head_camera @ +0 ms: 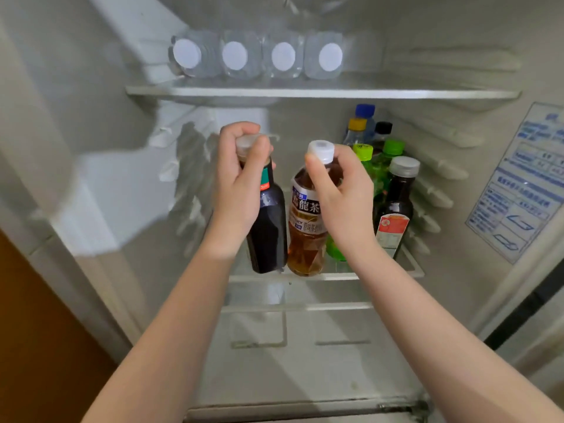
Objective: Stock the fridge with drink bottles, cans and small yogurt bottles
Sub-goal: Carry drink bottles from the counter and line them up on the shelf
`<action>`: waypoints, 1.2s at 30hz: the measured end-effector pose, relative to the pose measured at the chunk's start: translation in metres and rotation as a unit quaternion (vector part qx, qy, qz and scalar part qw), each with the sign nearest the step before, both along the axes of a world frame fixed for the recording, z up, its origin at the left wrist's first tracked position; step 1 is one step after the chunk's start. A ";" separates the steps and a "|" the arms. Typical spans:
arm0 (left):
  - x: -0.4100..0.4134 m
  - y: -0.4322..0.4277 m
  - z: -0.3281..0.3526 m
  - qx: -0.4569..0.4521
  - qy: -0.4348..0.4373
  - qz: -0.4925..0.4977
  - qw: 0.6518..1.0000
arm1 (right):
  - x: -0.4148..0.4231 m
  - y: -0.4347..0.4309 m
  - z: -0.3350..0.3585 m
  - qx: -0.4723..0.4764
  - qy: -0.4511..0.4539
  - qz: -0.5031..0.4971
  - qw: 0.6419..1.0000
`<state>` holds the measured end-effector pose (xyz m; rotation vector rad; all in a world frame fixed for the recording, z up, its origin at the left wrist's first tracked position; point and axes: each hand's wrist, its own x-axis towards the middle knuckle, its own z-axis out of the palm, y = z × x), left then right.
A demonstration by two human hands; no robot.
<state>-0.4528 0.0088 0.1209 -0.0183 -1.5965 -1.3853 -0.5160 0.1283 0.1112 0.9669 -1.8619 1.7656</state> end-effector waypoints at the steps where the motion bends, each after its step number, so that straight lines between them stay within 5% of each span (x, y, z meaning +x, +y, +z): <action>1: -0.006 -0.002 -0.002 0.002 -0.007 0.011 1.000 | -0.005 -0.004 -0.003 0.008 0.003 -0.002 1.000; 19: -0.038 -0.026 -0.058 -0.017 -0.105 0.036 0.994 | -0.021 -0.013 -0.054 0.085 -0.093 0.028 0.992; 24: -0.007 -0.018 -0.116 -0.046 -0.196 0.032 0.979 | 0.005 0.000 -0.115 0.197 -0.106 -0.027 0.974; 36: -0.043 -0.058 -0.142 -0.042 -0.292 0.084 0.952 | -0.048 -0.059 -0.118 0.217 -0.097 -0.064 0.969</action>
